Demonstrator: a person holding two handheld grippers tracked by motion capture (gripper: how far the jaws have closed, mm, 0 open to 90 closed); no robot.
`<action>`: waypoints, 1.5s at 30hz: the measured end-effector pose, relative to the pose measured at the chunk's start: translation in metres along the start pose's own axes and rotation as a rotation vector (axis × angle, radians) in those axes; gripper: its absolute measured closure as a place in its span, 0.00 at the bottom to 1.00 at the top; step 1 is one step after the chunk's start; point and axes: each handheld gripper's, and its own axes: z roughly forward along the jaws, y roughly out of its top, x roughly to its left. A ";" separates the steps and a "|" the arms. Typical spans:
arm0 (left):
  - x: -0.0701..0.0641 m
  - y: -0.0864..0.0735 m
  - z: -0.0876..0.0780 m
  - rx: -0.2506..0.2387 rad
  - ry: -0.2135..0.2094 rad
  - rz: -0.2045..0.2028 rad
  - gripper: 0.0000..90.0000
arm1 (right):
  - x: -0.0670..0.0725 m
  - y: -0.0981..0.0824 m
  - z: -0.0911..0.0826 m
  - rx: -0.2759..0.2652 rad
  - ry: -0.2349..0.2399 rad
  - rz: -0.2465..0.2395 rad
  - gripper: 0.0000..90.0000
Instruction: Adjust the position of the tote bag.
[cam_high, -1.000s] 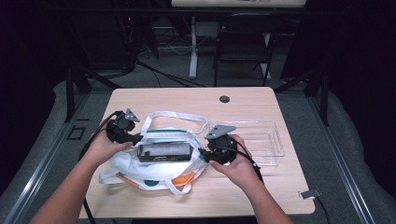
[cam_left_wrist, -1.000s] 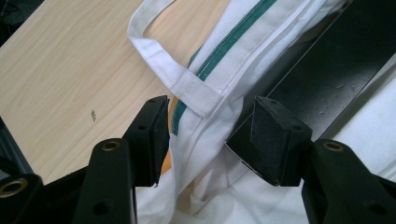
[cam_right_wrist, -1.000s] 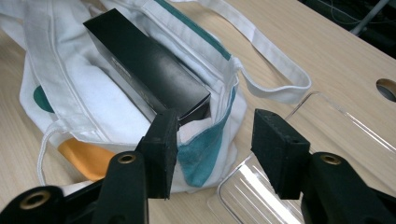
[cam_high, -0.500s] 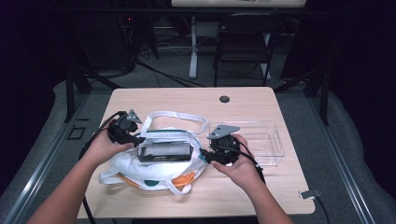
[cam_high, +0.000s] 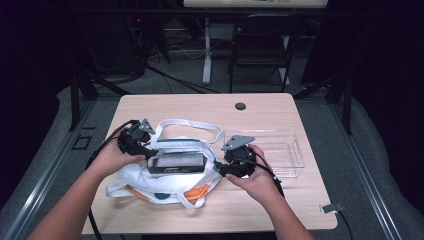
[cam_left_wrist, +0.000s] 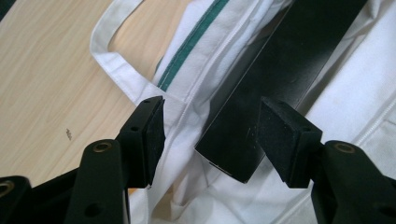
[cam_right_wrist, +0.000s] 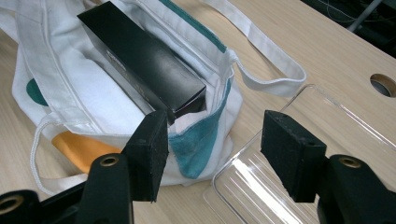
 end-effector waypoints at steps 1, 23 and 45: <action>-0.001 0.000 0.000 0.006 -0.005 0.010 0.46 | 0.000 0.000 0.000 0.001 -0.002 0.000 0.45; -0.012 0.006 0.028 0.096 -0.072 0.196 0.42 | 0.000 -0.003 0.006 0.023 -0.016 -0.012 0.44; -0.025 0.017 0.051 0.154 -0.106 0.271 0.39 | -0.002 -0.004 0.007 0.026 -0.037 -0.011 0.44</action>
